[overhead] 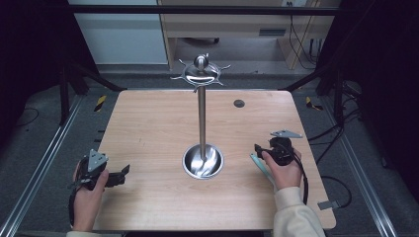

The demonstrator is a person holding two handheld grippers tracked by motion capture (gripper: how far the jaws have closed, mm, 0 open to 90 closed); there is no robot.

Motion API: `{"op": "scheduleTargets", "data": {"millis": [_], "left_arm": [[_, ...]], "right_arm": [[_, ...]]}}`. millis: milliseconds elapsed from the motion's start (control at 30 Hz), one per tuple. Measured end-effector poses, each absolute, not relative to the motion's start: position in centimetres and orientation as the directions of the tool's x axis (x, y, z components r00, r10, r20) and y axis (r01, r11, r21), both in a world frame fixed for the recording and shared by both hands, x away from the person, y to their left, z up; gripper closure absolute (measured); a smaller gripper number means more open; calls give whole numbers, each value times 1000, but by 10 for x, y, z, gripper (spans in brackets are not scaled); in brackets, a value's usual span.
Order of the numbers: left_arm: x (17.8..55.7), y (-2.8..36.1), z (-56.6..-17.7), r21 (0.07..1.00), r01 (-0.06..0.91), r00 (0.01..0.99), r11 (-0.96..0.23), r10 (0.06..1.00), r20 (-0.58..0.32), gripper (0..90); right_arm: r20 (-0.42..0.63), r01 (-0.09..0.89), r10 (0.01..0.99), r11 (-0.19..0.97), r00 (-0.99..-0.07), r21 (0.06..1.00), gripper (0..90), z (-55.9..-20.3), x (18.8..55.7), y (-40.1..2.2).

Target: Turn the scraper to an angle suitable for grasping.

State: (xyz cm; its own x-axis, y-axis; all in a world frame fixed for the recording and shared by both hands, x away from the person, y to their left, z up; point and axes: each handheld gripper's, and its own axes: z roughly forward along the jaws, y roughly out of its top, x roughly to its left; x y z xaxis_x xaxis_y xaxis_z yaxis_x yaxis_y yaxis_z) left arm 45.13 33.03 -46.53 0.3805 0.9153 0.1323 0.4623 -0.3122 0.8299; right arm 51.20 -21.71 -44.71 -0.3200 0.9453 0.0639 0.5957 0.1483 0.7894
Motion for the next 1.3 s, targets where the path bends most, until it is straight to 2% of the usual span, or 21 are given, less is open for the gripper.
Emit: {"op": "scheduleTargets", "data": {"millis": [267,300,333,467,600,700,900,1300], "left_arm": [[450,331,-465,832,461,374,-308,918,133,23],[450,331,-465,832,461,374,-308,918,133,23],[450,331,-465,830,462,377,-313,916,135,23],[452,331,-466,828,464,378,-316,916,138,24],[451,330,-466,826,465,378,-318,915,139,24],[452,330,-466,826,466,377,-316,916,138,24],[452,329,-466,825,467,380,-318,914,138,24],[452,328,-466,822,466,382,-327,912,147,25]], "right_arm": [[36,580,909,234,-415,780,575,-446,511,-203],[36,580,909,234,-415,780,575,-446,511,-203],[18,580,898,269,-440,769,631,-447,509,-199],[-42,570,869,360,-494,738,758,-451,510,-191],[-68,580,844,422,-532,697,825,-456,509,-179],[-98,576,827,465,-554,672,857,-459,510,-172],[-101,579,824,473,-557,664,900,-461,511,-170],[-92,606,830,472,-550,641,900,-465,516,-173]]}}
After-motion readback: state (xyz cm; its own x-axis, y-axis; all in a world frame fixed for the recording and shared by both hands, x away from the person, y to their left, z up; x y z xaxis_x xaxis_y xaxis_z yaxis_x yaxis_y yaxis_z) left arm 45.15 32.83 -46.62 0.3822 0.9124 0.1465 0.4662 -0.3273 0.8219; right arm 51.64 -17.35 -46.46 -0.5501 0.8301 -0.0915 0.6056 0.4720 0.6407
